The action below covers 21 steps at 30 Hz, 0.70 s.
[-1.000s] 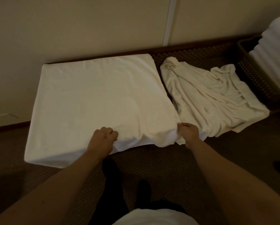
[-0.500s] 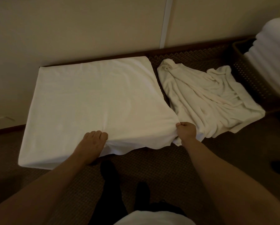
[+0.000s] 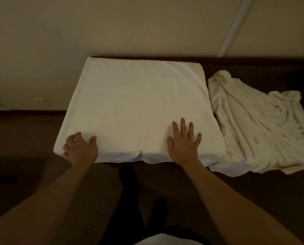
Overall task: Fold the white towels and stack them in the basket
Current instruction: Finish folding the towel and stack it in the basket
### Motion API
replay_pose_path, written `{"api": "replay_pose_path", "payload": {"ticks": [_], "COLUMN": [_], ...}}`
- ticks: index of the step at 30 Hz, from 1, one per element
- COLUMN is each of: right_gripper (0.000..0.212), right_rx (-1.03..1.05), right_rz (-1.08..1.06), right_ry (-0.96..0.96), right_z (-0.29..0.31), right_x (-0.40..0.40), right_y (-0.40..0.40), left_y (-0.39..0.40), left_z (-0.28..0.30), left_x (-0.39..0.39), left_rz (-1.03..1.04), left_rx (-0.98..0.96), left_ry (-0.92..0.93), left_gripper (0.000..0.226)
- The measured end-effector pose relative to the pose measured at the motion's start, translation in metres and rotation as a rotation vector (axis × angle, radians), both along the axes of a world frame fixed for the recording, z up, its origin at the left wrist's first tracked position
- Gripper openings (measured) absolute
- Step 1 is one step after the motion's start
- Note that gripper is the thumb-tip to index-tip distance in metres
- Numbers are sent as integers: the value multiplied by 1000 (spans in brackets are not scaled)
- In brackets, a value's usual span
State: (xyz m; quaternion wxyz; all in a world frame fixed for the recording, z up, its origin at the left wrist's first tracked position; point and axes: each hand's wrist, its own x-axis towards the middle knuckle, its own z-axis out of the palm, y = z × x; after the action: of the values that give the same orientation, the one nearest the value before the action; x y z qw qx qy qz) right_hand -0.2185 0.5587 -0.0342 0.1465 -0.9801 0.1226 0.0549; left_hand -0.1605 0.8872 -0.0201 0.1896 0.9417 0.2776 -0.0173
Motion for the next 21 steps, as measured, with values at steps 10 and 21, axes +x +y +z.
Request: {"api": "replay_pose_path", "payload": {"ticks": [10, 21], "right_gripper": [65, 66], "right_rx": [-67, -109], "right_rz": [103, 98], "right_ry": [93, 117], "right_z": [-19, -15], "right_x": [13, 14], "right_y": [29, 22], "left_y": [66, 142], "left_z": [6, 39], "left_x": [35, 35], "left_rz": [248, 451], "left_rx": [-2, -131], "left_ry": [126, -36], "left_gripper": [56, 20]}}
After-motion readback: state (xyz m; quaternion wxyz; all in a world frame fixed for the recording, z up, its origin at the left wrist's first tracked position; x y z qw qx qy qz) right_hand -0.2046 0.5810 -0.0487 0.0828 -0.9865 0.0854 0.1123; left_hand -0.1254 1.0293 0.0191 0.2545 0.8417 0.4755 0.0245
